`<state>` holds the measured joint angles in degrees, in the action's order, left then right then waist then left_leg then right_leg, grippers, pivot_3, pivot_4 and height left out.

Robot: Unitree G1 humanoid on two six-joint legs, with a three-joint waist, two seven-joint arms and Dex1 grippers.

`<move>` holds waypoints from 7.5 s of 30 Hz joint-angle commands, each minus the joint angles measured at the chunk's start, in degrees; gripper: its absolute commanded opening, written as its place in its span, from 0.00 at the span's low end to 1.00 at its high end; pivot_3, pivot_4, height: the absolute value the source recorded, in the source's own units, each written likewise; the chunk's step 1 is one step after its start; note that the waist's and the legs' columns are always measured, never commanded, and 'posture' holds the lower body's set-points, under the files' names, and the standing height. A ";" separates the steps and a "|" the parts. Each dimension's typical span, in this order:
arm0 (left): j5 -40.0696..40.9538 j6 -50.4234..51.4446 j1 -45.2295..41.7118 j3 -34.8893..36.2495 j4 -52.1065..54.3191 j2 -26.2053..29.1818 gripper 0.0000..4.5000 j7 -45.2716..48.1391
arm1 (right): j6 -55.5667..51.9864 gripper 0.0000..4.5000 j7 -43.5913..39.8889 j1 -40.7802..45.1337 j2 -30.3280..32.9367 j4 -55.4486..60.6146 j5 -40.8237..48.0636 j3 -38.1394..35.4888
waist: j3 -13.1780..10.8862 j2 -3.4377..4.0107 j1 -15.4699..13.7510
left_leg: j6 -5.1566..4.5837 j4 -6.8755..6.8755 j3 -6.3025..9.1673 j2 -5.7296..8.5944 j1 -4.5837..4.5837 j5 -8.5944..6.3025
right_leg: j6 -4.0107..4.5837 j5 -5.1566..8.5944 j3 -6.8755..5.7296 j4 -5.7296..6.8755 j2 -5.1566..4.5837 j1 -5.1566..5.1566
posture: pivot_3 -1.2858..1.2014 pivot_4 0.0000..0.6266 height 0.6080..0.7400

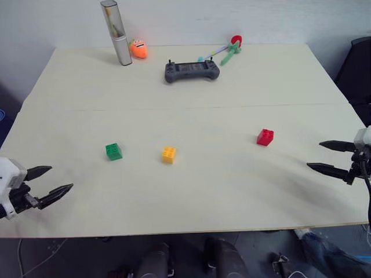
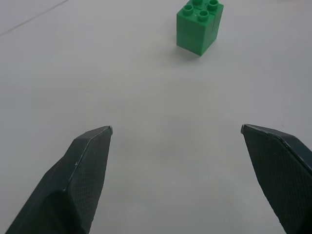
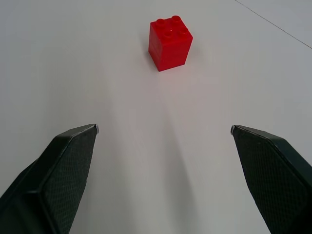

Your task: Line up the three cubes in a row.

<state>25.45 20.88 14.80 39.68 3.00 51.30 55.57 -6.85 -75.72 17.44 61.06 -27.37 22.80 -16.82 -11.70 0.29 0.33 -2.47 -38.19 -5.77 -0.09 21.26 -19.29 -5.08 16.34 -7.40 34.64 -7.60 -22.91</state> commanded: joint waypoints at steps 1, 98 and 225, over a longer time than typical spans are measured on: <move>-0.91 -0.69 0.51 0.86 0.94 0.01 0.99 -1.31 | -1.76 1.00 1.45 -1.23 -0.09 4.04 1.82 -3.22 | 0.00 0.00 -0.05 | 0.01 -0.01 0.00 0.00 -0.02 0.00 | 0.00 0.00 0.01 -0.02 0.00 0.00 | 0.52 0.24 1.00; 6.36 3.94 -30.64 -41.07 23.83 0.76 1.00 15.32 | -4.42 0.33 1.94 -9.63 -7.98 46.60 -10.43 24.56 | 0.00 -0.06 -1.78 | -0.04 -0.89 0.39 0.11 0.09 0.26 | -0.10 -0.04 -0.13 0.25 0.09 0.34 | 0.52 0.24 1.00; -15.76 2.95 -30.32 -64.08 18.40 -18.45 0.34 0.32 | -13.99 1.00 0.79 -20.06 -0.09 57.13 8.74 5.34 | 0.04 -0.30 -2.05 | -0.24 -0.90 0.45 0.08 0.10 0.10 | -0.20 -0.10 -0.16 -0.02 -0.03 0.46 | 0.52 0.24 1.00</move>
<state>10.29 25.30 -15.69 -23.73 21.27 32.63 55.72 -20.50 -75.11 -3.05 60.33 27.82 30.68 -10.31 -11.66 -0.01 -1.71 -2.71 -39.09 -5.32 -0.01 21.36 -19.19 -5.27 16.24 -7.56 34.63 -7.63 -22.45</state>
